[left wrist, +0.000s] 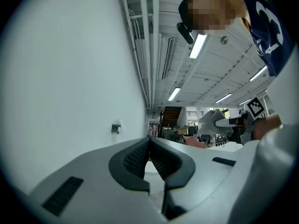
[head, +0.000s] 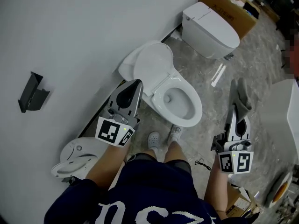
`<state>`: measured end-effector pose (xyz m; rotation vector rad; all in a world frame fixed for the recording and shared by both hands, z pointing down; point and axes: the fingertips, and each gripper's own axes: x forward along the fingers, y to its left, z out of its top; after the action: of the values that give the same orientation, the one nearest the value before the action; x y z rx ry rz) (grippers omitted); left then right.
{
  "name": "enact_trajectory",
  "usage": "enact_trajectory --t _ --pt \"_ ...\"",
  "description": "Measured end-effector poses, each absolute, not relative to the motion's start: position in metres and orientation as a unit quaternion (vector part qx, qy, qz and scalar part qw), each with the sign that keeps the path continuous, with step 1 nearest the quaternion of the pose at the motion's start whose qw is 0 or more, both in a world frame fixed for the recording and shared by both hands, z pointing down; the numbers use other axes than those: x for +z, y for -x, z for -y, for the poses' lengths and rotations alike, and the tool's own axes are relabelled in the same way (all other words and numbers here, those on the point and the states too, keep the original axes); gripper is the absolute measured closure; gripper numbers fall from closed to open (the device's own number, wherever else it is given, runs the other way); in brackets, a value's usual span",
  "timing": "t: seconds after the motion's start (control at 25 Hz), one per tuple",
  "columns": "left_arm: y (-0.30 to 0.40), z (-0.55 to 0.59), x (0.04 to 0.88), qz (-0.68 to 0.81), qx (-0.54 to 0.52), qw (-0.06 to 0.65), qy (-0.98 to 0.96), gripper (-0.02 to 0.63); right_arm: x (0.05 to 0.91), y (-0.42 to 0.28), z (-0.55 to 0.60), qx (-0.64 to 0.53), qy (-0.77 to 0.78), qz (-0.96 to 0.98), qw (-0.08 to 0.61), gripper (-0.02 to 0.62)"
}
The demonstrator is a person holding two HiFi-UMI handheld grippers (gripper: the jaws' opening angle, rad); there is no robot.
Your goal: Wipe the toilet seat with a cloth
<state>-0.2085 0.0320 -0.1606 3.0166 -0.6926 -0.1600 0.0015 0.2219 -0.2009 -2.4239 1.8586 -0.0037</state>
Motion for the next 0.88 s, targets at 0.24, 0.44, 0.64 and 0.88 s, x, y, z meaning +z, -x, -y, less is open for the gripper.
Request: enact_trajectory --t 0.24,0.44,0.64,0.88 --pt "0.17 0.0 -0.14 0.253 -0.045 0.025 -0.966 0.586 -0.176 -0.041 -0.161 -0.023 0.76 -0.648 0.038 0.568" --pt "0.135 0.031 -0.111 0.292 -0.044 0.024 -0.955 0.586 -0.14 -0.074 -0.101 -0.041 0.716 -0.697 0.027 0.568" --pt "0.113 0.058 -0.058 0.333 -0.033 0.029 -0.942 0.586 -0.076 -0.093 -0.054 -0.083 0.675 -0.733 0.007 0.568" --pt "0.101 0.081 0.019 0.348 -0.008 0.063 -0.935 0.586 0.007 -0.101 -0.017 -0.132 0.664 -0.736 -0.009 0.568"
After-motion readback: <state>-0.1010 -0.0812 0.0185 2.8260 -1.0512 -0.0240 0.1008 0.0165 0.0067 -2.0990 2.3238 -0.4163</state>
